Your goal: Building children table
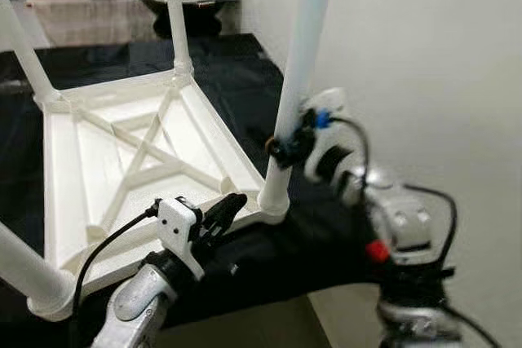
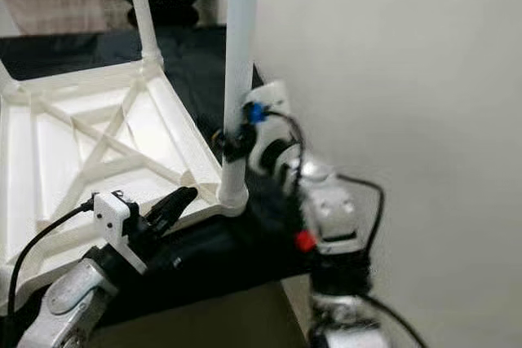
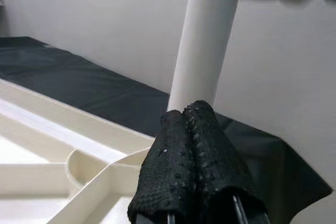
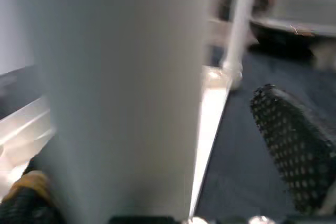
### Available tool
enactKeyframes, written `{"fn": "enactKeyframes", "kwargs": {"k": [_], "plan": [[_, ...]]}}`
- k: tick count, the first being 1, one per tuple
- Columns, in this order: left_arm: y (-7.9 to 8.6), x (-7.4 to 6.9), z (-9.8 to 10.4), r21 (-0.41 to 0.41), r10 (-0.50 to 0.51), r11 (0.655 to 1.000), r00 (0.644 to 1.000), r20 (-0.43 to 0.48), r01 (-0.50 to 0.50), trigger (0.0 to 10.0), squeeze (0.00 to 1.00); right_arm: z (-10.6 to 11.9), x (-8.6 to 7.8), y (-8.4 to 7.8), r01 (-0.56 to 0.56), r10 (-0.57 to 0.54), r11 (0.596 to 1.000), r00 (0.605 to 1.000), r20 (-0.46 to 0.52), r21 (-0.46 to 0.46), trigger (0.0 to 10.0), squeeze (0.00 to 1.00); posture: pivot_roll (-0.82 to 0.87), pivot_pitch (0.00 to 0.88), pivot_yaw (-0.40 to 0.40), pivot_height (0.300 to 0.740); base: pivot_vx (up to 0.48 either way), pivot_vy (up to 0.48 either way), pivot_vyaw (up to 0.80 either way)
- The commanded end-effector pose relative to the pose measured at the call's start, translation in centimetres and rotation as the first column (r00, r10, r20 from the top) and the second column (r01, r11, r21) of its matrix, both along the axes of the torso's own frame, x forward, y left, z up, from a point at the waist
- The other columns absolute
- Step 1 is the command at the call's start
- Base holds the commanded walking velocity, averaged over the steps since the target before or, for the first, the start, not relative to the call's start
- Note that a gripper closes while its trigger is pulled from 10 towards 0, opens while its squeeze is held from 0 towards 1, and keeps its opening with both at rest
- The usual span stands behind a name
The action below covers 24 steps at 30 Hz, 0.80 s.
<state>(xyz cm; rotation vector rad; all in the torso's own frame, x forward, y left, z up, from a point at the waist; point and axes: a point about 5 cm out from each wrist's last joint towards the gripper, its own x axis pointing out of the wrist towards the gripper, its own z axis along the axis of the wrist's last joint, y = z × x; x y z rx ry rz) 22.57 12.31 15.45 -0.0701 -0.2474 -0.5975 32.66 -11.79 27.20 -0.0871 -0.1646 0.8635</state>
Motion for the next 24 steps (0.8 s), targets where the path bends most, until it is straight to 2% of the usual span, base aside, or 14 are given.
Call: {"fn": "enactKeyframes", "kwargs": {"k": [1, 5, 8, 9, 10, 15, 16, 20, 24], "plan": [[-0.1, -0.2, 0.0, 0.002, -0.007, 1.000, 1.000, -0.010, 0.007, 10.0, 0.00, 0.0, -0.2, 0.0, -0.095, 0.095, 0.995, 0.995, 0.002, -0.010, 10.0, 1.00, -0.04, 0.125, -0.120, 0.740, 0.000, 0.000, 0.00], [-0.2, -0.5, 0.1, 0.001, -0.010, 1.000, 1.000, -0.012, 0.010, 10.0, 0.00, 0.9, -1.0, -0.3, -0.329, 0.329, 0.937, 0.944, -0.021, -0.121, 10.0, 1.00, -0.03, 0.136, -0.121, 0.740, 0.000, 0.000, 0.00], [-0.2, -0.6, 0.2, 0.001, -0.010, 1.000, 1.000, -0.014, 0.010, 10.0, 0.00, 1.0, -1.1, -0.5, -0.403, 0.400, 0.902, 0.915, -0.055, -0.154, 10.0, 1.00, -0.02, 0.141, -0.121, 0.740, 0.000, 0.000, 0.00], [-0.1, -0.7, 0.2, 0.001, -0.009, 1.000, 1.000, -0.015, 0.009, 10.0, 0.00, 1.1, -0.7, -0.5, -0.412, 0.410, 0.895, 0.911, -0.051, -0.172, 10.0, 0.77, -0.02, 0.141, -0.121, 0.740, 0.000, 0.000, 0.00], [-0.1, -0.7, 0.2, 0.002, -0.009, 1.000, 1.000, -0.015, 0.009, 10.0, 0.00, 1.2, -0.5, -0.6, -0.418, 0.417, 0.889, 0.908, -0.048, -0.186, 10.0, 0.00, -0.02, 0.141, -0.121, 0.740, 0.000, 0.000, 0.00], [-0.1, -0.8, 0.2, 0.003, -0.009, 1.000, 1.000, -0.017, 0.009, 10.0, 0.00, 1.7, 0.0, -0.5, -0.430, 0.432, 0.884, 0.901, -0.032, -0.186, 10.0, 0.00, -0.01, 0.142, -0.120, 0.740, 0.000, 0.000, 0.00], [-0.1, -0.9, 0.2, 0.004, -0.009, 1.000, 1.000, -0.019, 0.009, 10.0, 0.00, 1.9, 0.1, -0.5, -0.444, 0.447, 0.879, 0.894, -0.024, -0.174, 0.0, 0.00, -0.01, 0.142, -0.120, 0.740, 0.000, 0.000, 0.00], [-0.1, -1.0, 0.2, 0.006, -0.009, 1.000, 1.000, -0.024, 0.009, 10.0, 0.00, 2.2, 0.0, -0.7, -0.503, 0.508, 0.847, 0.861, -0.019, -0.169, 0.0, 0.00, -0.01, 0.138, -0.115, 0.740, 0.000, 0.000, 0.00], [-0.1, -0.9, 0.1, 0.007, -0.011, 1.000, 1.000, -0.027, 0.011, 10.0, 0.00, 2.1, -0.3, -1.3, -0.519, 0.523, 0.839, 0.852, -0.026, -0.165, 0.0, 0.00, -0.01, 0.133, -0.111, 0.740, 0.000, 0.000, 0.00]]}}
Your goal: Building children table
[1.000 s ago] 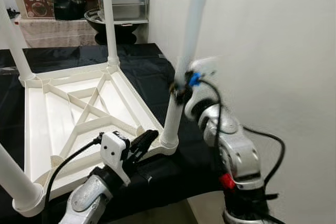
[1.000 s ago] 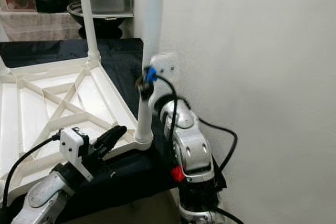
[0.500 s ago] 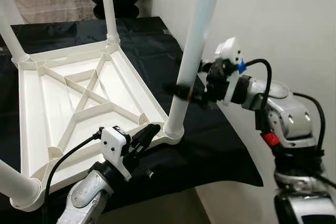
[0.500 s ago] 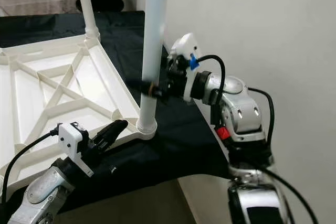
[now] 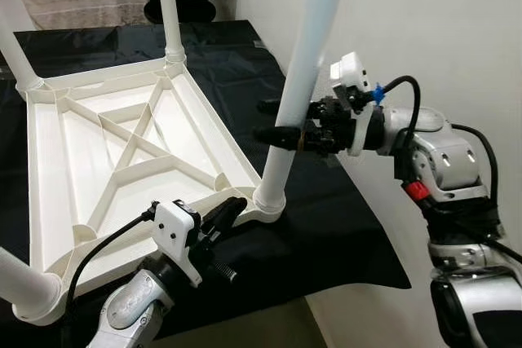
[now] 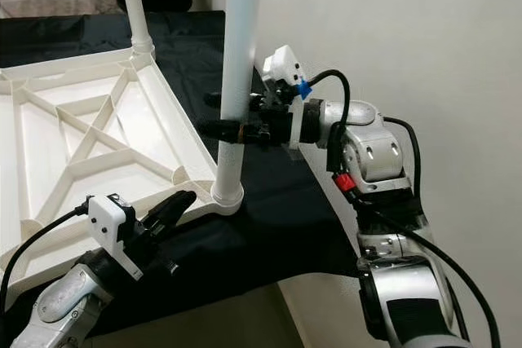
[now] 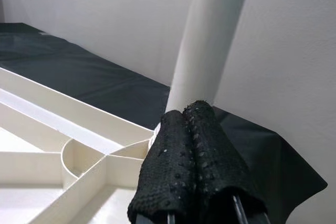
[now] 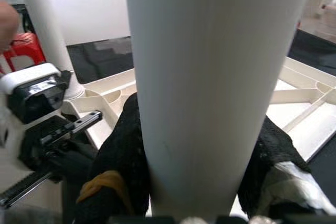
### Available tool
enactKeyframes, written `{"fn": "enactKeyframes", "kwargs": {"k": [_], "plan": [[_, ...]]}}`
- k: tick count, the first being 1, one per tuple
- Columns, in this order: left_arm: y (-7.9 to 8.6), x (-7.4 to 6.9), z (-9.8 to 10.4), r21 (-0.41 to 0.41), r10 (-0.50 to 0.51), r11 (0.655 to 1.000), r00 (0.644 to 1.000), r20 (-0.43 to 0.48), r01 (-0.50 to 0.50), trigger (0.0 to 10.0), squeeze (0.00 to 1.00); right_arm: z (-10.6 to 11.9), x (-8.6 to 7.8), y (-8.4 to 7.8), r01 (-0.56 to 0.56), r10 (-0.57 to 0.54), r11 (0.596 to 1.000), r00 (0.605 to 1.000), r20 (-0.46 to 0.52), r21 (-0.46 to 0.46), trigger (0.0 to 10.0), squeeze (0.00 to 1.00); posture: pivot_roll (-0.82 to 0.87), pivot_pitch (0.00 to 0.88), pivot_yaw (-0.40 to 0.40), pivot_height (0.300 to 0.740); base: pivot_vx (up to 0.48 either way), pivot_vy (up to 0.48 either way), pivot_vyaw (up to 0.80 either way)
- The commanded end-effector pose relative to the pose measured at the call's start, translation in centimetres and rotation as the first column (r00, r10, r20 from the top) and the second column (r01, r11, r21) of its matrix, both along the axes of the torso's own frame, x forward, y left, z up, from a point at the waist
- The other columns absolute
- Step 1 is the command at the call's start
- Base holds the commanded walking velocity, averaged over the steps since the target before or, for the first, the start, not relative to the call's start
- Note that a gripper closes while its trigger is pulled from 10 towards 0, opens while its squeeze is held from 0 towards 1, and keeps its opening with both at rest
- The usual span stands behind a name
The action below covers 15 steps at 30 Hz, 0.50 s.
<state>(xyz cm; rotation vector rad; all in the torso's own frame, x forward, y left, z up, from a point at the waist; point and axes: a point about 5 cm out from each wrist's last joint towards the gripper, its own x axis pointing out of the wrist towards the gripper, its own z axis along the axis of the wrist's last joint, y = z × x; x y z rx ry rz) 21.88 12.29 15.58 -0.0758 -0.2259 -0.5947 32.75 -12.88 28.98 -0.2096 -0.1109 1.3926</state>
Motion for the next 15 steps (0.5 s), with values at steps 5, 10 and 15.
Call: {"fn": "enactKeyframes", "kwargs": {"k": [5, 10, 15], "plan": [[-0.1, -0.1, -0.1, 0.007, -0.013, 1.000, 1.000, -0.009, 0.013, 10.0, 0.00, -0.3, -1.0, -1.4, 0.049, -0.049, 0.998, 0.999, 0.000, 0.038, 0.0, 0.00, -0.02, 0.127, -0.113, 0.740, 0.000, 0.000, 0.00], [0.2, 0.1, -0.2, 0.008, -0.012, 1.000, 1.000, -0.010, 0.012, 10.0, 0.00, -7.2, -1.7, 0.5, 0.679, -0.668, 0.734, 0.715, -0.206, -0.025, 0.0, 0.00, -0.06, 0.117, -0.109, 0.740, 0.000, 0.000, 0.00], [0.1, 0.6, -0.3, 0.009, -0.020, 1.000, 1.000, -0.011, 0.020, 10.0, 0.00, -12.3, -4.7, 1.8, 0.864, -0.883, 0.456, 0.409, -0.228, -0.216, 0.0, 0.00, -0.06, 0.105, -0.101, 0.740, 0.000, 0.000, 0.00]]}}
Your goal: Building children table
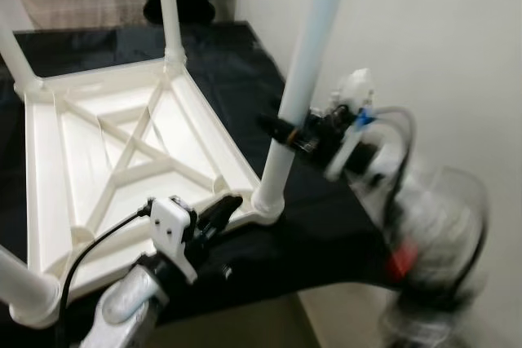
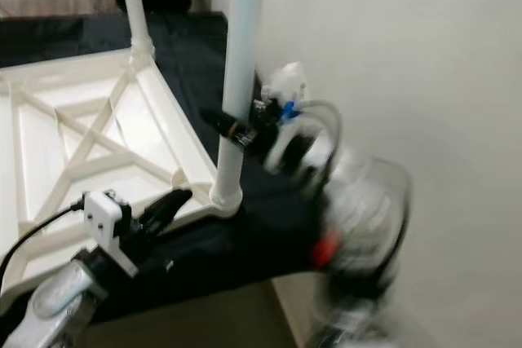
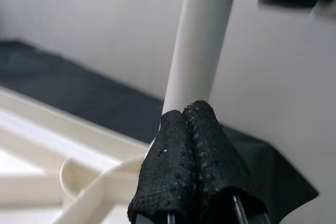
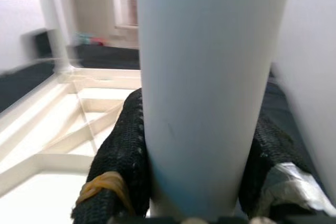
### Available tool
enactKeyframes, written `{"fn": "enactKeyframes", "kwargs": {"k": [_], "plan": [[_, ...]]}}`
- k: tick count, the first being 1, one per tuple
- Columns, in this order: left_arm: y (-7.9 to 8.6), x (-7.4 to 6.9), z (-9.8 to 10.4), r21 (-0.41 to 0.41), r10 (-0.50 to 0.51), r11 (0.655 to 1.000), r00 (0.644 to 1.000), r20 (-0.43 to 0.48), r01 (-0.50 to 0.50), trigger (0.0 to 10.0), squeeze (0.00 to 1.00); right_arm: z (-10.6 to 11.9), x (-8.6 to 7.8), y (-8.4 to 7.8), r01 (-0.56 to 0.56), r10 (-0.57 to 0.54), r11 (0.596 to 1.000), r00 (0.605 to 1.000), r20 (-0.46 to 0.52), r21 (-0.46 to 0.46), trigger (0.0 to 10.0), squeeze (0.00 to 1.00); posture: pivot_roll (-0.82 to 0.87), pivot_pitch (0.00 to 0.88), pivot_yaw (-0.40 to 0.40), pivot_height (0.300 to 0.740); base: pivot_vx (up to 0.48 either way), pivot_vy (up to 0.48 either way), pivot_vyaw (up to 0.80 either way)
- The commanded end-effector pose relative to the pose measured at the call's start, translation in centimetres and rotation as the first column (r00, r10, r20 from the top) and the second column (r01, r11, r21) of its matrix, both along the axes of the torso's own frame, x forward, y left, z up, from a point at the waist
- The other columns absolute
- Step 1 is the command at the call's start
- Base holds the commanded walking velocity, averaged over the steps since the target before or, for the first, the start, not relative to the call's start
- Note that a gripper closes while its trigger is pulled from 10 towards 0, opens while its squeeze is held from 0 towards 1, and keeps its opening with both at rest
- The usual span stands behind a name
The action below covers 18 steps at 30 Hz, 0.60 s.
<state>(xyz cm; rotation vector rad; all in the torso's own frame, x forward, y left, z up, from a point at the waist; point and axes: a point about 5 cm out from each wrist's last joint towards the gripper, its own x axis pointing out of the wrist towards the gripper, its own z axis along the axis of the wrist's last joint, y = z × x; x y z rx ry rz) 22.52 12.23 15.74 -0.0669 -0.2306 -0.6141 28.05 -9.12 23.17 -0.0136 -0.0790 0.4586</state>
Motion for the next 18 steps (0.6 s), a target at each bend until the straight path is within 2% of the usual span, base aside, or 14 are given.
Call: {"fn": "enactKeyframes", "kwargs": {"k": [1, 5, 7, 10, 11, 12, 13, 14, 15, 16, 17, 18], "plan": [[0.0, 0.2, -0.6, 0.001, -0.004, 1.000, 1.000, -0.020, 0.004, 10.0, 0.00, -7.2, 0.2, -1.7, 0.100, -0.157, 0.979, 0.926, -0.343, -0.177, 0.0, 0.00, -0.07, 0.087, -0.109, 0.740, 0.000, 0.000, 0.00], [0.1, 0.3, -0.7, -0.001, -0.002, 1.000, 1.000, -0.020, 0.001, 10.0, 0.00, -6.9, 1.0, -2.2, 0.123, -0.179, 0.976, 0.925, -0.335, -0.181, 0.0, 0.00, -0.07, 0.085, -0.109, 0.740, 0.000, 0.000, 0.00], [0.1, 0.4, -0.7, -0.005, 0.004, 1.000, 1.000, -0.017, -0.004, 10.0, 0.00, -5.9, 1.9, -2.4, 0.134, -0.180, 0.977, 0.933, -0.312, -0.164, 0.0, 0.00, -0.08, 0.084, -0.114, 0.740, 0.000, 0.000, 0.00], [0.1, 0.4, -0.7, -0.006, 0.006, 1.000, 1.000, -0.016, -0.006, 10.0, 0.00, -5.5, 2.2, -2.4, 0.138, -0.180, 0.978, 0.936, -0.303, -0.153, 0.0, 0.00, -0.08, 0.084, -0.114, 0.740, 0.000, 0.000, 0.00], [0.1, 0.4, -0.6, -0.007, 0.009, 1.000, 1.000, -0.014, -0.009, 10.0, 0.00, -4.7, 2.7, -2.2, 0.106, -0.127, 0.990, 0.952, -0.277, -0.090, 10.0, 0.00, -0.08, 0.090, -0.116, 0.740, 0.000, 0.000, 0.00], [0.1, 0.4, -0.6, -0.007, 0.009, 1.000, 1.000, -0.014, -0.009, 10.0, 0.00, -4.7, 2.7, -2.2, 0.106, -0.127, 0.990, 0.952, -0.277, -0.090, 10.0, 0.00, -0.08, 0.090, -0.116, 0.740, 0.000, 0.000, 0.00], [0.1, 0.4, -0.6, -0.008, 0.010, 1.000, 1.000, -0.013, -0.011, 10.0, 0.00, -3.8, 2.9, -1.9, 0.067, -0.077, 0.997, 0.968, -0.240, -0.048, 10.0, 0.72, -0.08, 0.091, -0.115, 0.740, 0.000, 0.000, 0.00], [0.1, 0.4, -0.6, -0.008, 0.010, 1.000, 1.000, -0.013, -0.011, 10.0, 0.00, -3.8, 2.9, -1.9, 0.067, -0.077, 0.997, 0.968, -0.240, -0.048, 10.0, 0.72, -0.08, 0.091, -0.115, 0.740, 0.000, 0.000, 0.00], [0.1, 0.4, -0.5, -0.008, 0.011, 1.000, 1.000, -0.011, -0.011, 10.0, 0.00, -3.1, 3.0, -1.5, -0.011, 0.015, 1.000, 0.976, -0.215, 0.018, 10.0, 1.00, -0.07, 0.099, -0.113, 0.740, 0.000, 0.000, 0.00], [0.1, 0.3, -0.5, -0.009, 0.011, 1.000, 1.000, -0.011, -0.011, 10.0, 0.00, -2.3, 2.9, -1.4, -0.053, 0.061, 0.997, 0.983, -0.172, 0.050, 10.0, 1.00, -0.07, 0.105, -0.110, 0.740, 0.000, 0.000, 0.00], [0.1, 0.3, -0.5, -0.009, 0.011, 1.000, 1.000, -0.011, -0.011, 10.0, 0.00, -2.3, 2.9, -1.4, -0.053, 0.061, 0.997, 0.983, -0.172, 0.050, 10.0, 1.00, -0.07, 0.105, -0.110, 0.740, 0.000, 0.000, 0.00], [0.1, 0.1, -0.3, -0.009, 0.008, 1.000, 1.000, -0.010, -0.008, 10.0, 0.00, -0.9, 2.5, -1.7, -0.220, 0.225, 0.974, 0.970, -0.088, 0.059, 10.0, 1.00, -0.06, 0.117, -0.108, 0.740, 0.000, 0.000, 0.00]]}}
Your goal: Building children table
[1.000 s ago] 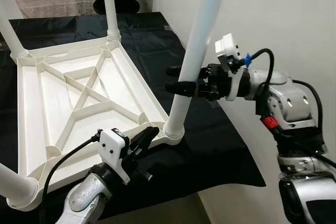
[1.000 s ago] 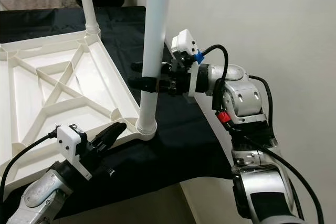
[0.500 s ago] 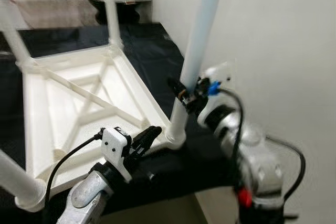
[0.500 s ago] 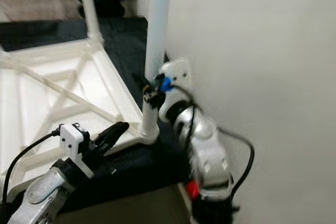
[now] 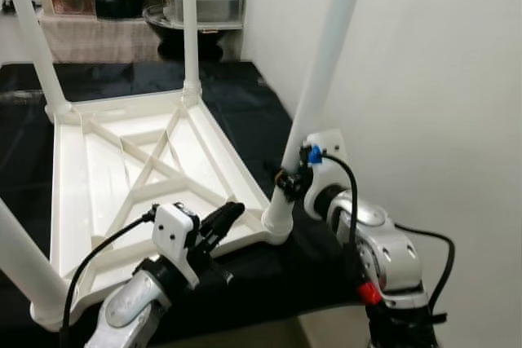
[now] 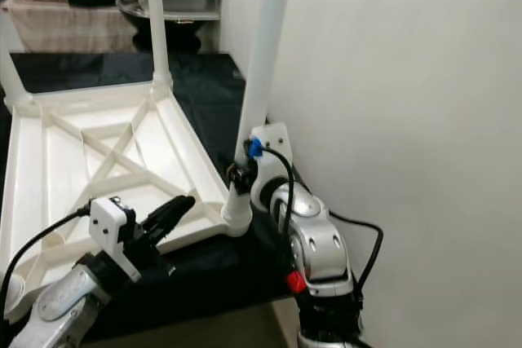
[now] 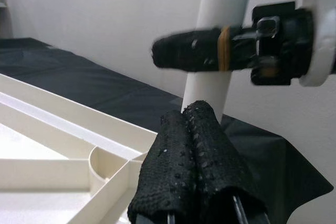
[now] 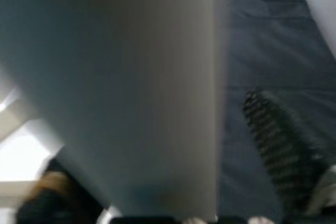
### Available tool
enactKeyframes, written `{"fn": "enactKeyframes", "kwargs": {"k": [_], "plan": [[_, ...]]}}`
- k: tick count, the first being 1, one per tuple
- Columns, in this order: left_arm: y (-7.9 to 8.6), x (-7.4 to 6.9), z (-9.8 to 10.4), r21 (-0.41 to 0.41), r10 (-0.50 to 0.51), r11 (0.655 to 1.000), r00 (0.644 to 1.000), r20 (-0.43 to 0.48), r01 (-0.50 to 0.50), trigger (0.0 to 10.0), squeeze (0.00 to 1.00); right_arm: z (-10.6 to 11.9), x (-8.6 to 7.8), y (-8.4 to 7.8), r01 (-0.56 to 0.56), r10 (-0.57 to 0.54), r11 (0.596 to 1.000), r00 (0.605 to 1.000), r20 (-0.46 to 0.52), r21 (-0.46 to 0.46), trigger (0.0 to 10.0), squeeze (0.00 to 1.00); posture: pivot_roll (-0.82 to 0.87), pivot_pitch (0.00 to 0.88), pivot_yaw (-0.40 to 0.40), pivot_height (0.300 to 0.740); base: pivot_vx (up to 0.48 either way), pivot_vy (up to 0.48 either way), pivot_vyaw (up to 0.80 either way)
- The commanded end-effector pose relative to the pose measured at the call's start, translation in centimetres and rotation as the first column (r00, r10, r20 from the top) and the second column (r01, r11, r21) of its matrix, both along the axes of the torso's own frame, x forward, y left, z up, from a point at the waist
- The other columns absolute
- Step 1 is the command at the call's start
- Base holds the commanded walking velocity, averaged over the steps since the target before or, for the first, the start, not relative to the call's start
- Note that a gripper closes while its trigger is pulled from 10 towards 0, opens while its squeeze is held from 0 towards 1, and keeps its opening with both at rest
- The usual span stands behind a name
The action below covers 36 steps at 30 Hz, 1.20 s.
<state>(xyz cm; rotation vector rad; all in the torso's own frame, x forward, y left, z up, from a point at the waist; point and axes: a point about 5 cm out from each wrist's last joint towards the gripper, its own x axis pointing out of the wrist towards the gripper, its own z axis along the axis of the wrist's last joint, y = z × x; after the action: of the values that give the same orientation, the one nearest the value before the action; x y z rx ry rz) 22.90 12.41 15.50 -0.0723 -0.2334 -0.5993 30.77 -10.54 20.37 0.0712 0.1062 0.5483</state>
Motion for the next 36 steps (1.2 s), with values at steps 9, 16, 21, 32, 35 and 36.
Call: {"fn": "enactKeyframes", "kwargs": {"k": [9, 16, 21, 32, 35, 36], "plan": [[0.0, -1.1, 0.4, -0.001, -0.015, 1.000, 1.000, -0.011, 0.015, 10.0, 0.00, 1.7, -1.1, -3.5, -0.512, 0.518, 0.855, 0.852, 0.075, -0.087, 10.0, 1.00, -0.04, 0.169, -0.091, 0.740, 0.000, 0.000, 0.00], [0.2, -1.8, 0.6, 0.004, -0.026, 1.000, 0.999, -0.020, 0.026, 10.0, 0.00, 3.4, 1.2, -5.0, -0.461, 0.469, 0.883, 0.872, 0.143, -0.085, 10.0, 0.00, -0.02, 0.197, -0.077, 0.740, 0.000, 0.000, 0.00], [0.1, -2.1, 0.8, 0.006, -0.042, 0.999, 0.999, -0.020, 0.042, 10.0, 0.00, 4.8, 2.1, -5.4, -0.478, 0.482, 0.875, 0.852, 0.204, -0.074, 0.0, 0.00, -0.01, 0.203, -0.077, 0.740, 0.000, 0.000, 0.00], [0.0, -1.7, 0.5, 0.008, -0.040, 0.999, 0.999, -0.029, 0.040, 10.0, 0.00, 4.0, 0.1, -7.4, -0.527, 0.525, 0.849, 0.833, 0.172, -0.039, 0.0, 0.00, -0.05, 0.172, -0.090, 0.740, 0.000, 0.000, 0.00], [0.0, -1.6, 0.4, 0.008, -0.040, 0.999, 0.999, -0.030, 0.040, 10.0, 0.00, 3.0, -0.2, -7.4, -0.484, 0.485, 0.874, 0.863, 0.143, -0.042, 0.0, 0.00, -0.06, 0.161, -0.096, 0.740, 0.000, 0.000, 0.00], [0.0, -1.5, 0.4, 0.007, -0.039, 0.999, 0.999, -0.031, 0.039, 10.0, 0.00, 1.4, -0.3, -7.1, -0.367, 0.371, 0.928, 0.926, 0.072, -0.069, 0.0, 0.00, -0.06, 0.152, -0.103, 0.740, 0.000, 0.000, 0.00]]}}
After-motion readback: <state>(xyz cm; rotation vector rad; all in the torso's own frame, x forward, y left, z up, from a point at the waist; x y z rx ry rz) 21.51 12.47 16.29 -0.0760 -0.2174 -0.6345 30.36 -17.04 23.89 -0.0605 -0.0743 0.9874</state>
